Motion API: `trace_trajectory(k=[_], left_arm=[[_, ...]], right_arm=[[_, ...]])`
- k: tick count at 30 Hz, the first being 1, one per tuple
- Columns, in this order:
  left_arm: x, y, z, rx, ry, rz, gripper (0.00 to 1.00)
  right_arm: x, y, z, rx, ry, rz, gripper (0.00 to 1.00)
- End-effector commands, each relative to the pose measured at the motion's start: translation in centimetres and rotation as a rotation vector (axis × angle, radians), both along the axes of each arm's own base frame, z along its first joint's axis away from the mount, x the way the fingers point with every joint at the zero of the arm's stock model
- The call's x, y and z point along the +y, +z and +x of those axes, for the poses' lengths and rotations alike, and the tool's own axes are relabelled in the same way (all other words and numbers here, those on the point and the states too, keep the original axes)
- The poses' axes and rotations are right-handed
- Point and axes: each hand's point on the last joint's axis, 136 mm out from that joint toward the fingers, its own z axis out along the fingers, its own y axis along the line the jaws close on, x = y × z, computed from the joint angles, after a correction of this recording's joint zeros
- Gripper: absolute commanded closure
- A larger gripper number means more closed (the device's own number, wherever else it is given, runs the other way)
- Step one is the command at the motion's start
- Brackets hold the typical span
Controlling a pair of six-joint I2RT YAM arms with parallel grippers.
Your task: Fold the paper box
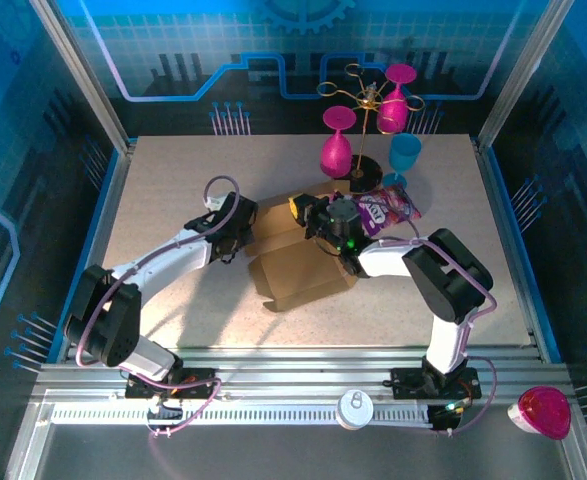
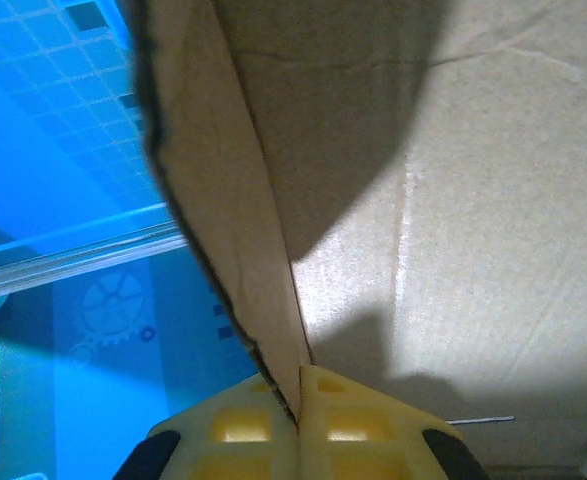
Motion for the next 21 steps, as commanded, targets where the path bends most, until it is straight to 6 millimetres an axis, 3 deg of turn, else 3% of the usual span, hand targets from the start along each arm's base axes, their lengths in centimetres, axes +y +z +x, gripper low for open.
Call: trace_trajectory(k=[1, 4, 9, 13, 16, 21], left_arm=[[-0.6, 1.1, 1.8, -0.123, 0.043, -0.058, 1.00], [-1.3, 0.9, 1.6, -0.136, 0.034, -0.120, 1.00], [-5.6, 1.6, 1.4, -0.189, -0.133, -0.339, 0.70], [-8.3, 3.7, 0.0, -0.185, -0.287, -0.457, 0.51], [-8.0, 5.9, -2.0, -0.199, -0.354, -0.466, 0.38], [-6.1, 9.0, -5.1, -0.224, -0.468, -0.545, 0.35]], right_arm=[[0.7, -0.9, -1.5, -0.037, 0.052, 0.011, 1.00], [0.3, -1.9, -1.9, -0.044, 0.049, 0.015, 1.00], [0.2, -2.9, -1.8, -0.074, 0.061, 0.026, 1.00], [-0.3, -3.3, -1.5, -0.079, 0.053, 0.033, 1.00], [-0.5, -3.2, -1.4, -0.079, 0.057, 0.029, 1.00], [-0.6, -3.2, -0.9, -0.082, 0.055, 0.034, 1.00]])
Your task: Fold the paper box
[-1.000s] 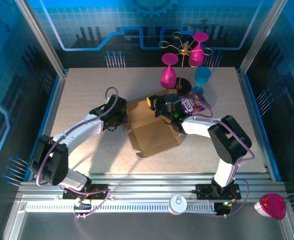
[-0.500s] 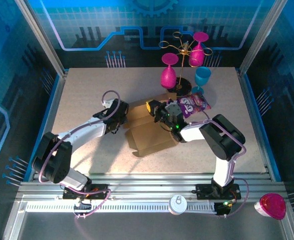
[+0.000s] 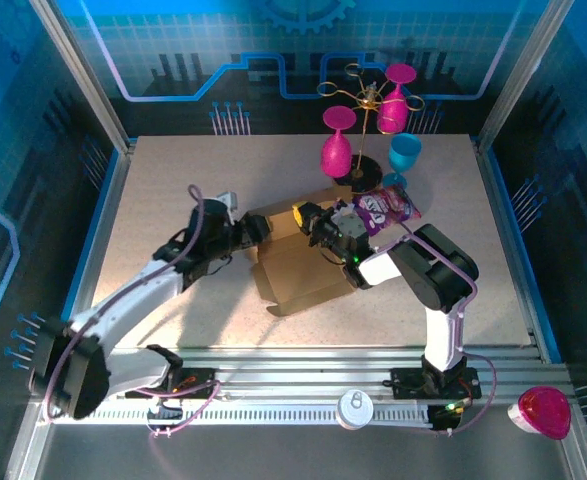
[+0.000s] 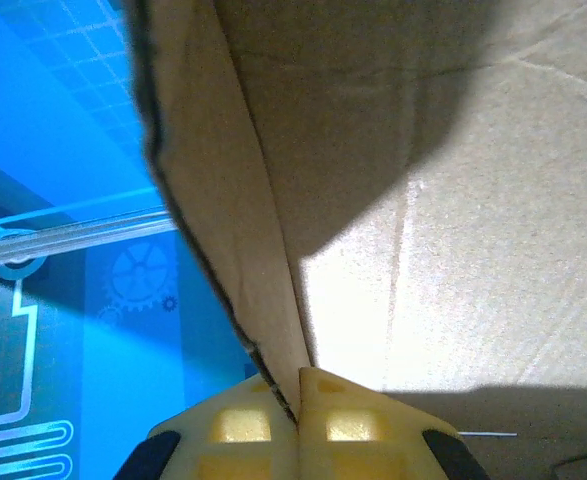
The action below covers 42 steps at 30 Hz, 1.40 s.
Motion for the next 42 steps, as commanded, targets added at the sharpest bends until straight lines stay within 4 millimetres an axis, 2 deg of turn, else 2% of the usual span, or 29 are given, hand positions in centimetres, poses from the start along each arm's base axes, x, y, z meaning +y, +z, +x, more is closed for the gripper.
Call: trace_trajectory(k=[1, 3, 6, 9, 12, 16, 21, 24, 30, 42], left_arm=[[0.5, 0.8, -2.7, 0.002, -0.135, -0.032, 0.36], [3.1, -0.1, -3.2, 0.031, -0.076, 0.026, 0.43], [7.7, -2.5, -2.9, 0.105, 0.057, 0.111, 0.56], [10.2, -4.8, -2.0, 0.141, 0.107, 0.158, 0.63], [11.0, -7.3, -0.7, 0.203, 0.065, 0.234, 0.72], [10.0, -9.2, 1.0, 0.210, -0.069, 0.284, 0.74], [7.5, -8.8, 1.7, 0.083, -0.225, 0.300, 0.66], [6.3, -9.0, 1.5, 0.068, -0.296, 0.315, 0.62], [4.6, -9.0, 1.8, 0.050, -0.349, 0.356, 0.59], [2.5, -8.3, 1.9, -0.003, -0.376, 0.398, 0.52]], right_arm=[[0.2, -1.1, 0.0, 0.008, 0.023, -0.014, 1.00], [0.3, -1.1, 0.1, 0.009, 0.027, -0.015, 1.00], [0.3, -0.8, 0.3, 0.001, 0.028, -0.014, 1.00], [0.3, -0.8, 0.4, 0.002, 0.038, -0.018, 1.00], [0.4, -0.8, 0.4, 0.007, 0.049, -0.026, 1.00], [0.6, -0.8, 0.3, 0.013, 0.062, -0.031, 1.00], [0.8, -0.9, 0.5, 0.017, 0.068, -0.036, 1.00], [0.8, -0.8, 0.7, 0.013, 0.067, -0.032, 1.00], [0.8, -0.8, 0.7, 0.006, 0.062, -0.022, 1.00], [0.8, -0.8, 0.8, 0.005, 0.060, -0.014, 1.00]])
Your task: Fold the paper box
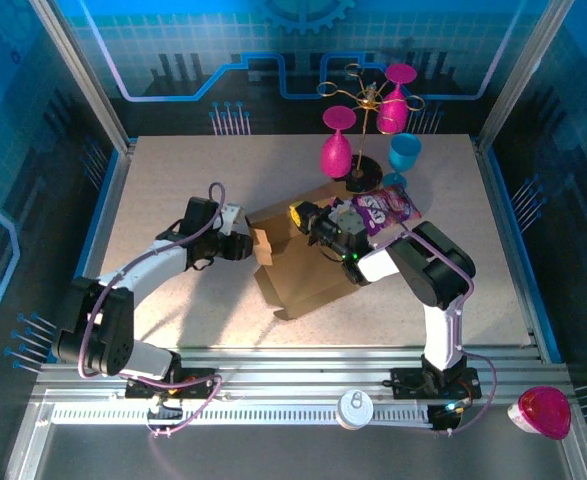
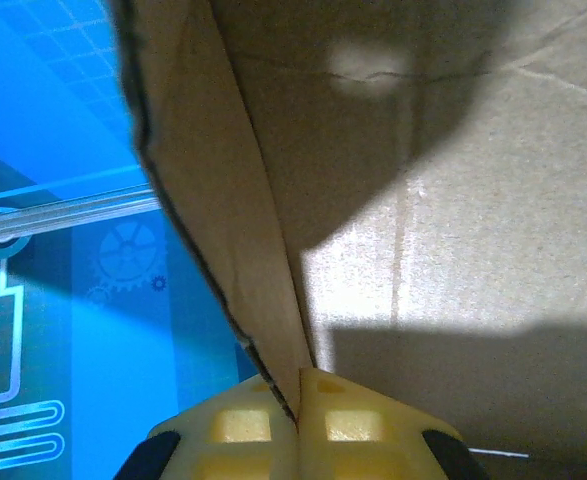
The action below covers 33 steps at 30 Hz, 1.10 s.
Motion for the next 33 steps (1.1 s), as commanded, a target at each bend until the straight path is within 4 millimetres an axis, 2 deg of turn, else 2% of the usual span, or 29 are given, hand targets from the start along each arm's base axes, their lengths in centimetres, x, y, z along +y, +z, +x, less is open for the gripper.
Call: trace_trajectory(k=[1, 8, 16, 27, 33], left_arm=[[-1.2, 1.8, 1.1, -0.073, -0.037, -0.009, 0.52], [-1.8, 2.6, 0.6, -0.105, -0.044, -0.047, 0.47], [-2.0, 2.2, 0.1, -0.098, -0.068, -0.044, 0.45], [-3.0, 2.3, 1.6, -0.090, -0.070, -0.064, 0.45], [-3.7, 1.6, 2.4, -0.083, -0.033, -0.006, 0.45]], right_arm=[[0.0, -0.5, 0.5, 0.010, 0.002, -0.004, 1.00], [0.1, -0.3, 0.6, 0.010, 0.002, -0.004, 1.00], [0.1, -0.1, 0.8, 0.009, 0.002, -0.002, 1.00], [0.1, -0.2, 0.8, 0.016, 0.004, 0.001, 1.00], [0.4, 0.0, 1.0, 0.015, 0.007, 0.004, 1.00]])
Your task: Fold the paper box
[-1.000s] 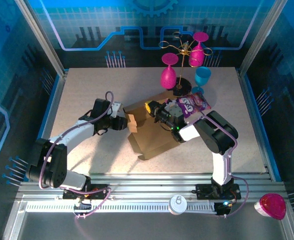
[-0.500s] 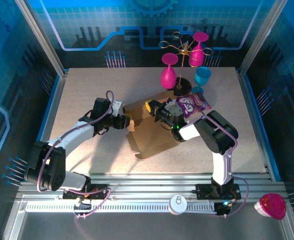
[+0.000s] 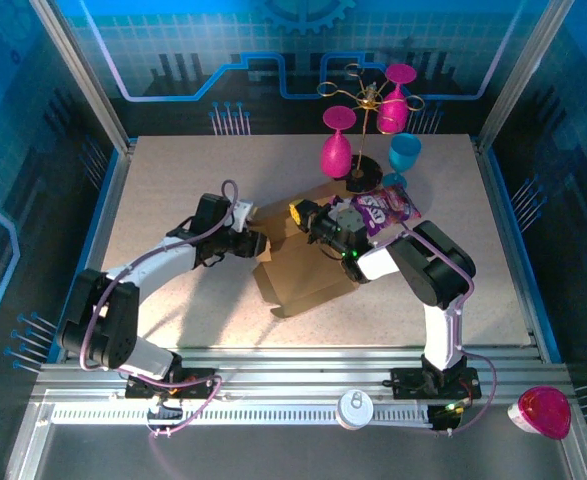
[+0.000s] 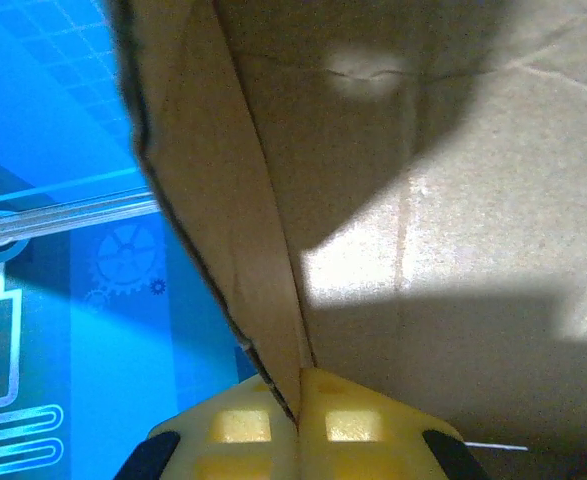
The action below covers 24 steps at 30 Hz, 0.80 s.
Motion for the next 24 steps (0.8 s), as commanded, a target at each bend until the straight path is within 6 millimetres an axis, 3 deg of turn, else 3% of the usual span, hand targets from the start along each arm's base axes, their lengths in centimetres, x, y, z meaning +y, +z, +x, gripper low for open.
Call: trace_trajectory(k=[1, 6, 24], left_arm=[[-0.3, 0.5, 1.5, -0.027, 0.054, 0.024, 0.45], [0.7, -0.4, 2.3, -0.017, 0.154, 0.066, 0.48], [-0.2, -1.6, 4.6, -0.042, 0.308, 0.086, 0.60]], right_arm=[[0.3, -0.2, 0.5, 0.011, 0.007, 0.006, 1.00], [0.5, -0.2, 0.4, 0.014, 0.010, 0.010, 1.00], [0.3, -1.2, 0.3, 0.035, 0.007, 0.010, 1.00]])
